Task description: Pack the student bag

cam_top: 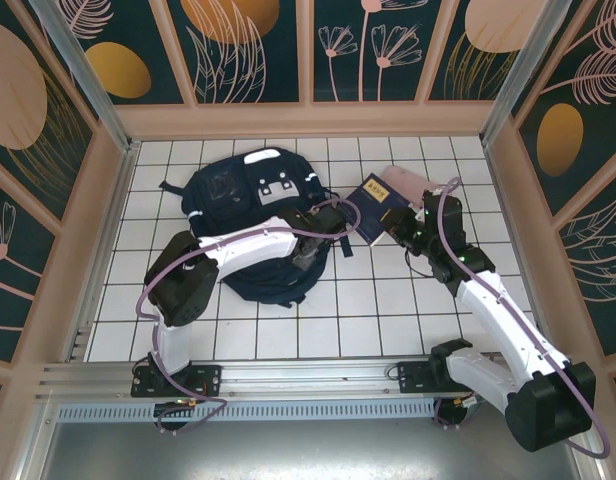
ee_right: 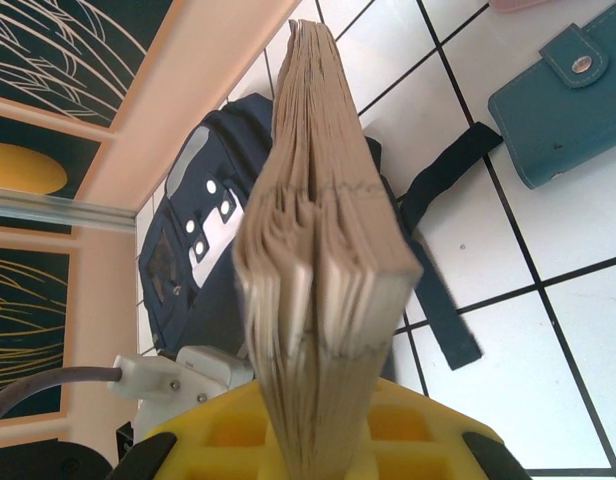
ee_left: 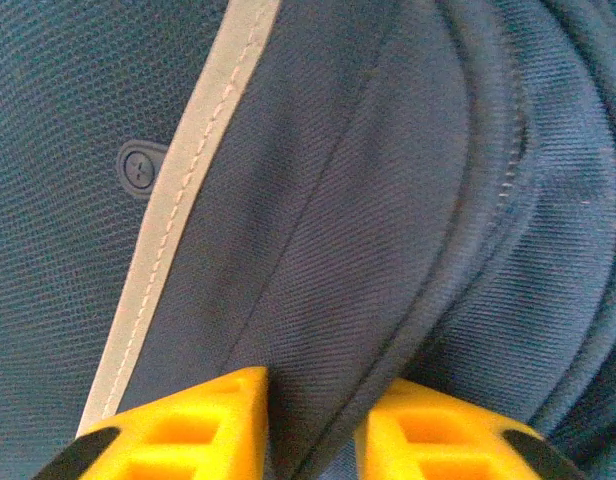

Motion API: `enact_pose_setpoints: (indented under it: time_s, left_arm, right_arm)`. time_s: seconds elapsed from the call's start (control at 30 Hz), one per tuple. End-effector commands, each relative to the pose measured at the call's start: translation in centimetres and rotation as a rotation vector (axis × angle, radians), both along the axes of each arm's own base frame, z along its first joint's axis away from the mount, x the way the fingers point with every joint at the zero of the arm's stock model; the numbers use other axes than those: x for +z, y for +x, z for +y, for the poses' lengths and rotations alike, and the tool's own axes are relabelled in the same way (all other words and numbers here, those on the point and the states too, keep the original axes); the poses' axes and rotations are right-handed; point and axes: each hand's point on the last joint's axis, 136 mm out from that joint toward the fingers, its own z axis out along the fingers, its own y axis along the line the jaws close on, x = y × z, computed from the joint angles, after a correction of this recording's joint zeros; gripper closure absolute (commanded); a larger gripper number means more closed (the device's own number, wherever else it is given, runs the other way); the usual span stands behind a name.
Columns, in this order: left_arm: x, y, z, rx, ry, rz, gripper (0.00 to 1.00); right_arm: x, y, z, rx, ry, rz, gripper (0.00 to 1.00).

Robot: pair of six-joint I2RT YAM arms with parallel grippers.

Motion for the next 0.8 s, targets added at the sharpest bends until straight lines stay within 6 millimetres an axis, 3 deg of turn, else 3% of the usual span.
enact_pose_setpoints:
  time_s: [0.0,0.27,0.37,0.57,0.63,0.77]
  left_arm:
    - [1.8,1.5,1.7,0.034,0.088,-0.075,0.79]
    - [8.0,2.9,1.7,0.065,0.012,-0.232,0.96]
    - [10.9,3.2,1.7,0.073,-0.041,-0.291,0.97]
    - [16.3,3.9,1.7,0.089,-0.118,-0.401,0.99]
    - [18.6,4.7,1.7,0.131,-0.160,-0.489,1.00]
    - [21.4,5.8,1.5,0.183,-0.223,-0.592,1.00]
  right_arm:
    - [1.5,0.1,-0.4,-0.019,0.018,-0.059,1.00]
    - [1.1,-0.4,-0.9,-0.033,-0.005,-0.045,1.00]
    - [1.3,-0.9,-0.1,0.023,0.005,-0.052,1.00]
    - [4.2,-2.0,1.7,0.147,0.062,-0.136,1.00]
    - [4.2,-2.2,1.7,0.149,0.057,-0.124,1.00]
    - [3.0,-2.7,1.1,0.105,0.063,-0.072,1.00]
